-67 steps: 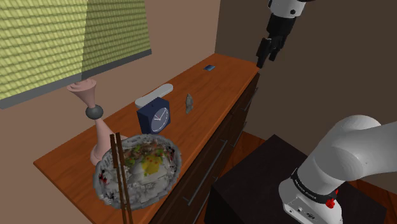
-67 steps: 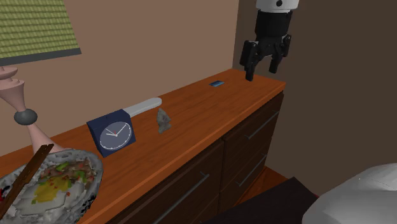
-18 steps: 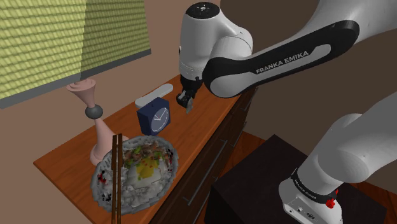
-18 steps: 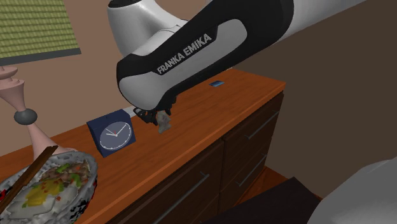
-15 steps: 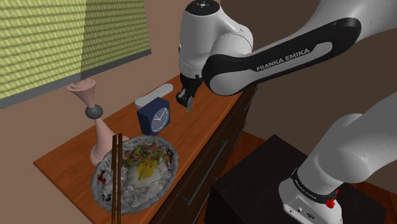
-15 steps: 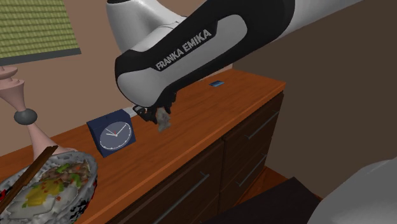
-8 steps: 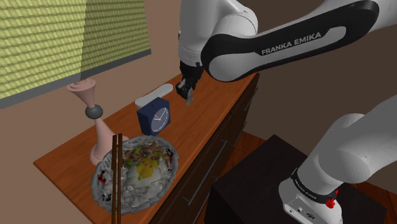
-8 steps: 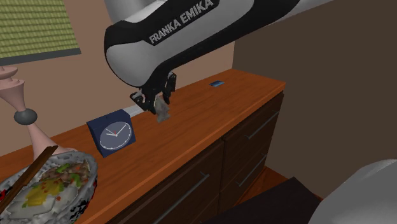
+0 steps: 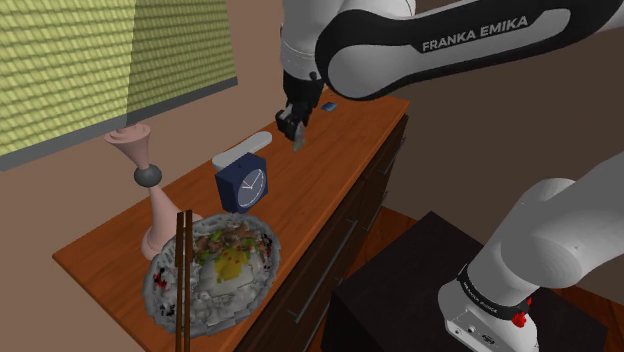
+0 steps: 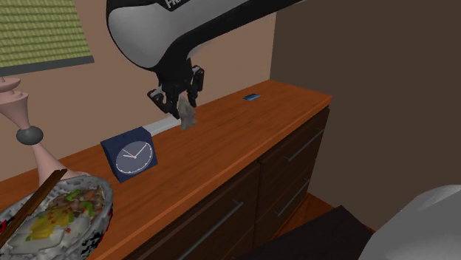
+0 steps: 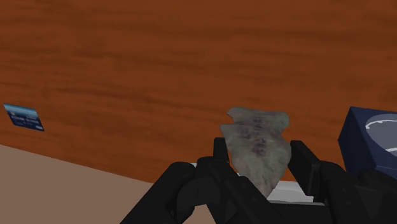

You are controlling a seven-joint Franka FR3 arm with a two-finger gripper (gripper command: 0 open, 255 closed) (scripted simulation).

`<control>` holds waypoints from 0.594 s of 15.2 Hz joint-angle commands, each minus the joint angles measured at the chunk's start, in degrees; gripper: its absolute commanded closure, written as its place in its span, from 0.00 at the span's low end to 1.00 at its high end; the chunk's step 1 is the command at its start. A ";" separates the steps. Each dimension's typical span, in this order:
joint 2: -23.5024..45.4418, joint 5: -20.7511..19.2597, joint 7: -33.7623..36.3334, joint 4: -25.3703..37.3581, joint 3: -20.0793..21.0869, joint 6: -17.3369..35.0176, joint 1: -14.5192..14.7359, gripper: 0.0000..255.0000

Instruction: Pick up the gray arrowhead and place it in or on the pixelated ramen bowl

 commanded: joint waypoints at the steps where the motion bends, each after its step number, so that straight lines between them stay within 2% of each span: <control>1: -0.02 0.18 -0.44 1.66 -0.10 -1.65 0.01 1.00; 9: -0.22 0.75 -2.15 7.52 -0.57 -7.52 -0.02 1.00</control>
